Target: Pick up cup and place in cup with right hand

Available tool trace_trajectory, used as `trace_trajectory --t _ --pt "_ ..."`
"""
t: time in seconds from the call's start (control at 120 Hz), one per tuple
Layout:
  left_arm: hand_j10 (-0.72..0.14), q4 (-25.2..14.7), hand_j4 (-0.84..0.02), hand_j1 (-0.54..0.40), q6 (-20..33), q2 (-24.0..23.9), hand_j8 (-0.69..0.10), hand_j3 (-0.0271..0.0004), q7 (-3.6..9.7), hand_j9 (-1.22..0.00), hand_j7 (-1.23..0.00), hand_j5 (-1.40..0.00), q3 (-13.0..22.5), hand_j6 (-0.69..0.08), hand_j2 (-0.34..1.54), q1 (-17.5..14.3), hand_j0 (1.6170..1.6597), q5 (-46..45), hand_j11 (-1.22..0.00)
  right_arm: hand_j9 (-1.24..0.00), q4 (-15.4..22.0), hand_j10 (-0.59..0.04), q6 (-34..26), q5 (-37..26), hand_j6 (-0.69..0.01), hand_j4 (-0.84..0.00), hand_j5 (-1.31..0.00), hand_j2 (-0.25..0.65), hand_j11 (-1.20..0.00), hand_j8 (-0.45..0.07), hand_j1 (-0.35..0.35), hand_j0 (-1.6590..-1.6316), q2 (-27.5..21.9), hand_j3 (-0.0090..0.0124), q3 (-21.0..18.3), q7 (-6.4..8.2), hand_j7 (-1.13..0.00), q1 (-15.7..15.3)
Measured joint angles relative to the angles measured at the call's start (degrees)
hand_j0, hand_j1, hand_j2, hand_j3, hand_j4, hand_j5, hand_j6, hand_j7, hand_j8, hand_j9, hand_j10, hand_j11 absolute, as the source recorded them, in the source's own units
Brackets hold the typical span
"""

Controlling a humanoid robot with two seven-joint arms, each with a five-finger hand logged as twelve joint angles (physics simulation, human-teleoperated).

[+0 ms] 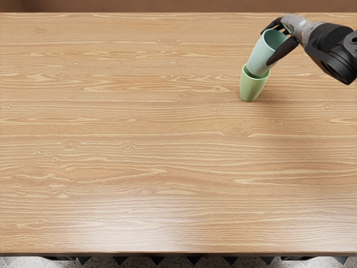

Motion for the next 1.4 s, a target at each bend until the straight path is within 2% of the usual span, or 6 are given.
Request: trace_trajectory --t 0.217,0.667,0.775,0.858,1.258,1.4 --pt "0.0 0.02 0.0 0.349 0.0 0.0 0.0 0.0 0.0 0.0 0.0 0.0 0.01 0.0 0.0 0.0 1.6581 0.0 0.0 -0.73 -2.86 -0.267 0.02 0.11 -0.11 -0.286 -0.77 0.176 -0.72 -0.117 0.254 -1.6542 1.89 0.0002 -1.02 1.32 -0.69 -0.25" --pt "0.0 0.0 0.0 0.349 0.0 0.0 0.0 0.0 0.0 0.0 0.0 0.0 0.01 0.0 0.0 0.0 1.6581 0.0 0.0 -0.7 -5.25 -0.289 0.13 0.45 -0.126 -0.314 -0.73 0.156 -0.69 -0.13 0.242 -1.6548 3.44 0.0002 -1.98 1.56 -0.66 -0.2" --pt "0.0 0.01 0.0 0.349 0.0 0.0 0.0 0.0 0.0 0.0 0.0 0.0 0.01 0.0 0.0 0.0 1.6581 0.0 0.0 -0.61 -5.32 -0.317 0.01 0.48 -0.207 -0.341 -0.63 0.046 -0.61 -0.216 0.149 -1.6551 3.99 0.0 -1.79 1.49 -0.59 0.04" --pt "0.0 0.01 0.0 0.349 0.0 0.0 0.0 0.0 0.0 0.0 0.0 0.0 0.02 0.0 0.0 0.0 1.6581 0.0 0.0 -0.52 -5.8 -0.295 -0.07 0.45 -0.223 -0.312 -0.53 0.011 -0.51 -0.229 0.08 -1.6561 4.55 0.0 -1.49 1.47 -0.5 0.18" --pt "0.0 -0.01 0.0 0.349 -0.01 0.0 0.0 0.0 0.0 0.0 0.0 0.0 0.0 0.0 0.0 0.0 1.6581 0.0 0.0 -0.12 -7.77 -0.077 0.76 6.8 -0.069 -0.08 -0.12 -0.004 -0.12 -0.069 -0.249 -1.6578 3.43 0.0 -1.06 1.66 -0.11 0.47" --pt "0.0 0.0 0.0 0.349 0.01 0.0 0.0 0.0 0.0 0.0 0.0 0.0 -0.01 0.0 0.0 0.0 1.6581 0.0 0.0 -0.06 -7.79 -0.04 7.73 18.34 -0.036 -0.041 -0.06 -0.001 -0.06 -0.036 -0.3 -1.6579 -3.7 0.0 -1.07 6.62 -0.06 0.04"
